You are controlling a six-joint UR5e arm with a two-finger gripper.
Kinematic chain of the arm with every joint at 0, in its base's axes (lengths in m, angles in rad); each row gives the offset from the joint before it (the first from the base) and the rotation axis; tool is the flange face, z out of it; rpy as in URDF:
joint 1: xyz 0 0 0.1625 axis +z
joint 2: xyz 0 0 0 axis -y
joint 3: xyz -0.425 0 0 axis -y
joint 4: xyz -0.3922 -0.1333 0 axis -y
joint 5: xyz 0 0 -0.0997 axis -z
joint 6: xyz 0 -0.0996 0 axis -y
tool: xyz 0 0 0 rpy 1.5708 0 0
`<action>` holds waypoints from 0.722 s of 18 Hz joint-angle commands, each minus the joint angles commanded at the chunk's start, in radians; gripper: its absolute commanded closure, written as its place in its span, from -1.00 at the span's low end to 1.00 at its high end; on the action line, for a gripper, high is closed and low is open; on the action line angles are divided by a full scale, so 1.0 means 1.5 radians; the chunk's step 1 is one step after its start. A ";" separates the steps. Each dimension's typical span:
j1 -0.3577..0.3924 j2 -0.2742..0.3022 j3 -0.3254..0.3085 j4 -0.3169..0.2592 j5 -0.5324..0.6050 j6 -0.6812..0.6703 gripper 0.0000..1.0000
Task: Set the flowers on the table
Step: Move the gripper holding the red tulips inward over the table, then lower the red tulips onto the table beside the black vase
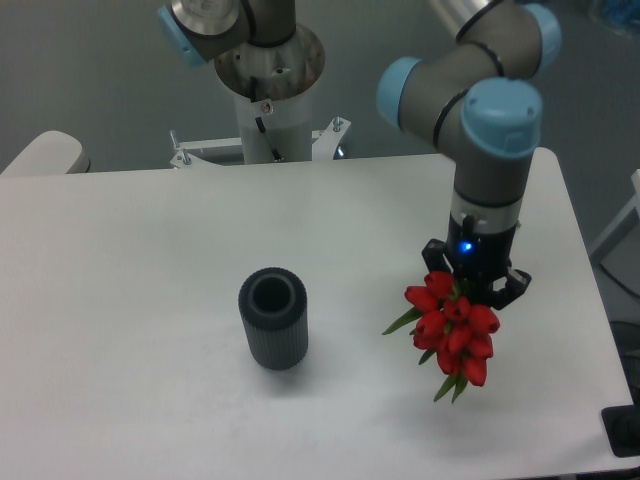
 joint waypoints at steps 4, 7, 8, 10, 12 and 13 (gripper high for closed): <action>-0.005 -0.010 -0.024 0.001 0.013 -0.016 0.31; -0.005 -0.011 -0.043 0.003 0.013 -0.022 0.30; -0.006 -0.013 -0.046 0.005 0.013 -0.021 0.30; -0.005 -0.020 -0.046 0.009 0.012 -0.014 0.30; -0.005 -0.032 -0.048 0.010 0.012 -0.010 0.29; -0.006 -0.036 -0.048 0.011 0.013 -0.011 0.24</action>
